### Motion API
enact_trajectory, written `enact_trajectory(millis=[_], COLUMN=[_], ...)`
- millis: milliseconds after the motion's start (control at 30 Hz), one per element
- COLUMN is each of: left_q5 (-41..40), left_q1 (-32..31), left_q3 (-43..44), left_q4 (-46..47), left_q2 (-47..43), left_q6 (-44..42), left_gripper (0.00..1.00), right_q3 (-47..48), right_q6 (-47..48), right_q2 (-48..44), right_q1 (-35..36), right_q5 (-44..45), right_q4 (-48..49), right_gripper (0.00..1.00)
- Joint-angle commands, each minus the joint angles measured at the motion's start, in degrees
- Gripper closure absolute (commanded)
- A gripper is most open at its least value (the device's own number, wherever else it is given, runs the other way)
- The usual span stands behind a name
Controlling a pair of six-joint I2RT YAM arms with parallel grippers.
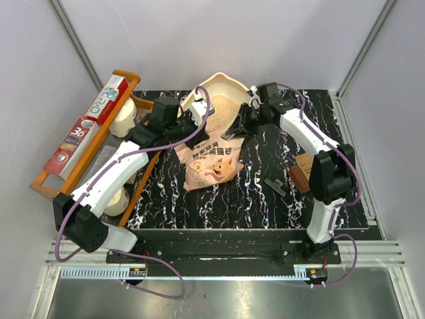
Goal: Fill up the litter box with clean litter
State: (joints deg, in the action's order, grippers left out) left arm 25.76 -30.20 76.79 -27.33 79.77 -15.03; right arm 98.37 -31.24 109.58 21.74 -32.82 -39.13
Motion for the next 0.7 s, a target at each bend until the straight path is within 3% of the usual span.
enact_trajectory(millis=[0,300,500,667], left_q5=[6.3,6.1,5.3,4.5], left_q1=[-0.3,-0.3,-0.3,-0.4], left_q3=[3.2,3.1,5.0,7.1], left_q4=[7.3,2.9,1.5,1.4], left_q2=[-4.3,-4.3,-3.7,-2.7], left_q6=[-1.7,-6.4,-7.4,-7.8], left_gripper=[1.00,1.00,1.00,1.00], right_q3=[-10.2,-23.4,-24.0,-20.9], right_q6=[-16.0,-31.9,-27.5,-15.4], right_q2=[-6.0,-8.6,-13.2,-17.3], right_q1=[-4.1,-12.5,-13.6,-13.3], right_q5=[-14.6,-23.6,-26.6,-22.7], right_q4=[21.8,47.6,54.1,44.6], right_gripper=[1.00,1.00,1.00,1.00])
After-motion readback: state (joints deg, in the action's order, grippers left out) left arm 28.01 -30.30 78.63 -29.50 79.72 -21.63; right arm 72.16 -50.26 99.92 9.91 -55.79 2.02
